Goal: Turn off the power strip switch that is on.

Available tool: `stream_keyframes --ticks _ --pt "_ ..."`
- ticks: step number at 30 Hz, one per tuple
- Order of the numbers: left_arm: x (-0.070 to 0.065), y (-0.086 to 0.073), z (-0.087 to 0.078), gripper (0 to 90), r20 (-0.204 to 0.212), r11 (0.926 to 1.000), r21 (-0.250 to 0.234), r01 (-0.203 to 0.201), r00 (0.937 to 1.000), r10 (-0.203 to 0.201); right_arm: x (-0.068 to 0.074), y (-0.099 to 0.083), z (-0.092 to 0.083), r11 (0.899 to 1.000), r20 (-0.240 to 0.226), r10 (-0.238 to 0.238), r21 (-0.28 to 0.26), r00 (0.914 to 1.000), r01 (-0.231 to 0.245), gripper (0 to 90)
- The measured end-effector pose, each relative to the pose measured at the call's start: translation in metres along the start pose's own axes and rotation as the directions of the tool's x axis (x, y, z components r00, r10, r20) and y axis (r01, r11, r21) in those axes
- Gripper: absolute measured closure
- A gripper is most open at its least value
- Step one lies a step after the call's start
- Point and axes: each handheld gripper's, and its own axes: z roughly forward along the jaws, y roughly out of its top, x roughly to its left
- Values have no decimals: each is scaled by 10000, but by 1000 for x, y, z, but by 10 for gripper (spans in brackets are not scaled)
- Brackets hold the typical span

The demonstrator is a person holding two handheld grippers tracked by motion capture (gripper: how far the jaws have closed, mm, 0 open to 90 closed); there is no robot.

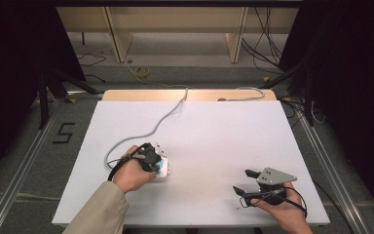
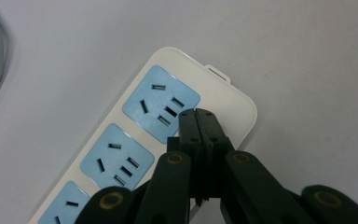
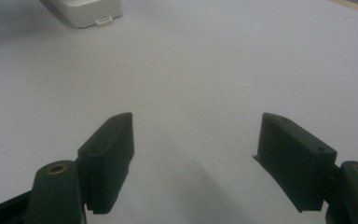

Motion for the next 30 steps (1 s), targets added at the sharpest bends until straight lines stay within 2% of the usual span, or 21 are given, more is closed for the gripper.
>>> stream_keyframes --ticks 4,8,16,20,30 --pt "0 0 0 897 0 10000 -23 -2 10000 2 0 0 0 10000 5 -27 -24 10000 27 280" --pt "2 -1 0 897 165 9996 -134 241 9996 -239 0 0 1 10000 -6 -3 -7 10000 3 280" --pt "-3 -1 0 898 -127 10000 -41 -88 9999 87 0 0 0 10000 22 -17 -7 10000 17 281" --pt "-3 -2 0 898 -183 9999 -120 41 9998 -43 0 1 0 10000 19 -30 1 10000 30 281" --pt "-8 -3 1 899 -310 9997 -151 -204 9993 199 0 1 0 10000 29 1 -11 10000 -1 281"
